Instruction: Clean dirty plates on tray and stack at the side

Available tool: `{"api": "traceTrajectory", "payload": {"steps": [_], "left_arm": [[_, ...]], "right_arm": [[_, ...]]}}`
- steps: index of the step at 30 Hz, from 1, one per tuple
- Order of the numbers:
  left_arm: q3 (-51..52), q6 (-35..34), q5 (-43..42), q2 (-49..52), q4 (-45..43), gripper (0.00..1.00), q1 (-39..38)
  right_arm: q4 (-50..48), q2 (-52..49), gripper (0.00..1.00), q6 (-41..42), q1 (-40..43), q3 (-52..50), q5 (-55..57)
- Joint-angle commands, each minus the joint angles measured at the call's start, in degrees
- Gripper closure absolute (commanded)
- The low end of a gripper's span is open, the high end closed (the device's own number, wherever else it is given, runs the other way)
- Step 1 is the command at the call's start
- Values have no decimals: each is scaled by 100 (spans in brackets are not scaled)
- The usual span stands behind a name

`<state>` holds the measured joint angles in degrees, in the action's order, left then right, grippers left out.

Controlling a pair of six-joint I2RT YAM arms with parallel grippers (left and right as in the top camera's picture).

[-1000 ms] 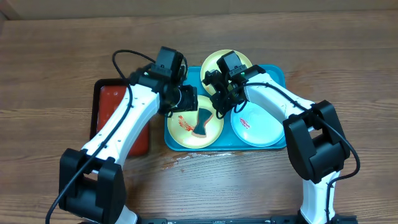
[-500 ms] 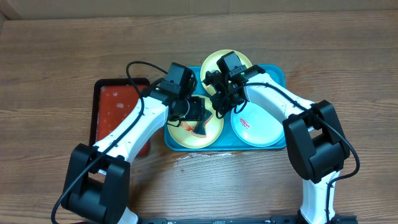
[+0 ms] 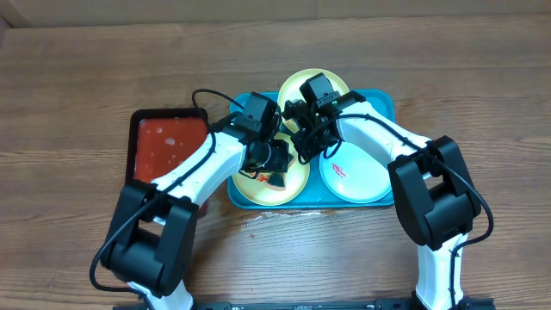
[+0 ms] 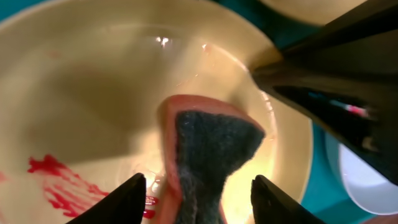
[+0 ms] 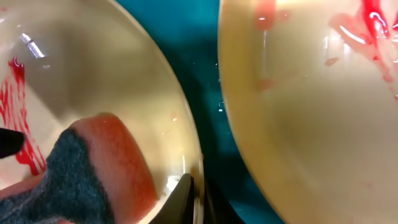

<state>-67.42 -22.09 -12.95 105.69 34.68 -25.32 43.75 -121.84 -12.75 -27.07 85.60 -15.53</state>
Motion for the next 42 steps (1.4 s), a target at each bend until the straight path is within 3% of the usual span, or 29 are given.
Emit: {"api": "traceTrajectory", "payload": {"steps": [1,8,13,16,22,27,36,42], "left_arm": [[33,28,-131,103,-37,46,-24],[31,153,-188,107,-63,58,-26],[33,149,-153,212,-68,59,-33],[33,131,-186,326,-68,70,-63],[31,136,-125,330,-120,77,-87],[31,133,588,330,-33,96,-85],[-157,15,2863,328,584,96,-85],[-704,-83,2946,328,793,96,-85]], "right_arm": [[-68,-140,94,125,-20,-4,42],[-90,-140,93,208,-17,-4,46],[-94,-140,93,208,-20,-4,44],[-103,-140,93,212,-20,-4,44],[-120,-142,93,229,-20,-4,44],[-118,-142,93,229,-20,-4,44],[-129,-142,93,251,-20,-4,44],[-129,-142,93,251,-20,-4,44]]}}
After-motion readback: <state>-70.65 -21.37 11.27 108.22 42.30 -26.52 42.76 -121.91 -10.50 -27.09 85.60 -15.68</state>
